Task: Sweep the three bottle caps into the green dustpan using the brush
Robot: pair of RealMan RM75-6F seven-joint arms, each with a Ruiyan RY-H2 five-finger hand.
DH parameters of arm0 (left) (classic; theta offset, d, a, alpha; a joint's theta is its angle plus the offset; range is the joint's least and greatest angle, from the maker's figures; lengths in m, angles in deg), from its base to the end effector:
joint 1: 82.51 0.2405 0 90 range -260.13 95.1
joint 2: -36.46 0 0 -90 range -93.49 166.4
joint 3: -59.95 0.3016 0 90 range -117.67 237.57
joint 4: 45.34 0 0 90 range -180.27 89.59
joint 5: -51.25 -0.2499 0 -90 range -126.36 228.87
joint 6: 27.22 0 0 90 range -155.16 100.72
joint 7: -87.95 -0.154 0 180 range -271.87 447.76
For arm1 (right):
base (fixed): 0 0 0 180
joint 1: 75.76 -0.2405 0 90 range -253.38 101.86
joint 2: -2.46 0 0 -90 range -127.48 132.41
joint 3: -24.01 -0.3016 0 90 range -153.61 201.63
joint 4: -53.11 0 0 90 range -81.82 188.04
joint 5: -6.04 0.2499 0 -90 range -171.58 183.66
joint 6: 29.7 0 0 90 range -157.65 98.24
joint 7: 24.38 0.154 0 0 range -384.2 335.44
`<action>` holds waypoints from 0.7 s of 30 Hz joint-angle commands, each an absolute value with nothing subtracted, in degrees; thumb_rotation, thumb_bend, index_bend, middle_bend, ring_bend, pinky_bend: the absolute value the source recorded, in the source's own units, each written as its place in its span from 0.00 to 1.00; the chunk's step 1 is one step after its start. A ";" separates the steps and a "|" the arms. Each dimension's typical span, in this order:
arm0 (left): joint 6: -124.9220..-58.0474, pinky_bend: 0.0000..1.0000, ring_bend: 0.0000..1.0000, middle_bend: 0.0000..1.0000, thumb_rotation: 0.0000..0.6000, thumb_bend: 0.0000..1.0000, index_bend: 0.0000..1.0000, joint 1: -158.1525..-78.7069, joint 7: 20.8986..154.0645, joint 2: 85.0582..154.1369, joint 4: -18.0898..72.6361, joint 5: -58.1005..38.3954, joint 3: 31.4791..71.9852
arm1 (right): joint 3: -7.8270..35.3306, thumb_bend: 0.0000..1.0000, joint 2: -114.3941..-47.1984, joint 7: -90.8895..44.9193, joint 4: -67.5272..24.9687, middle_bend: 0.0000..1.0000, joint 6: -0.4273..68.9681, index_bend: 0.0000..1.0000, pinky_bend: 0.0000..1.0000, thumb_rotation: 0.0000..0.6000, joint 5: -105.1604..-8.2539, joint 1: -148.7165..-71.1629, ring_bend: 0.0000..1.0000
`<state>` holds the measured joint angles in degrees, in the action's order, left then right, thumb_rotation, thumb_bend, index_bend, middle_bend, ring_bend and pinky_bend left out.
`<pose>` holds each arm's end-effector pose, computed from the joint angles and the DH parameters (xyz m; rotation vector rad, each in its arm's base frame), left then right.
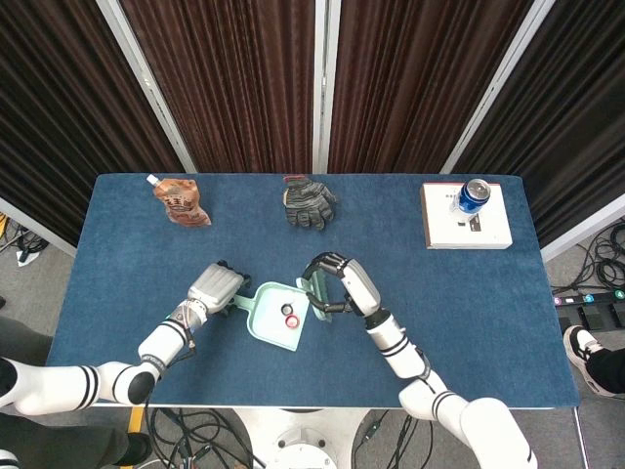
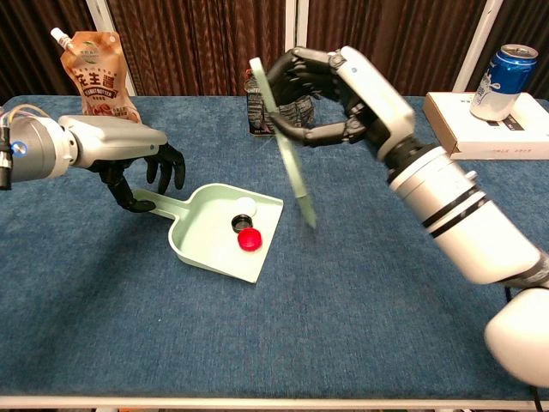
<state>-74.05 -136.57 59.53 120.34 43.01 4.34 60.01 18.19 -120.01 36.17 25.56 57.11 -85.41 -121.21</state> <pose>-0.1827 0.3912 -0.0691 -2.0924 -0.9334 -0.5683 -0.1550 -0.3932 -0.1336 1.5890 -1.3028 2.0823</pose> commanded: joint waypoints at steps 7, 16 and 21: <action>-78.97 0.22 0.30 0.31 1.00 0.33 0.25 -133.43 62.24 117.39 44.97 1.47 58.88 | 27.62 0.68 -102.68 21.36 16.58 0.65 47.79 0.73 0.26 1.00 -91.47 -119.40 0.36; -84.78 0.21 0.27 0.31 1.00 0.31 0.24 -128.40 65.93 113.48 45.96 -0.24 57.76 | 29.46 0.49 -88.87 -3.47 -3.44 0.40 27.50 0.42 0.07 1.00 -87.55 -122.27 0.11; -88.42 0.20 0.25 0.31 1.00 0.30 0.24 -124.92 68.18 110.99 45.67 -1.92 57.53 | 27.63 0.33 -85.81 -14.87 -11.13 0.19 22.39 0.09 0.00 1.00 -82.30 -121.55 0.00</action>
<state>-87.39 -125.95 67.37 111.89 45.83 -1.24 57.64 28.45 -89.46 -8.06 -5.19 26.38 -86.20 -121.62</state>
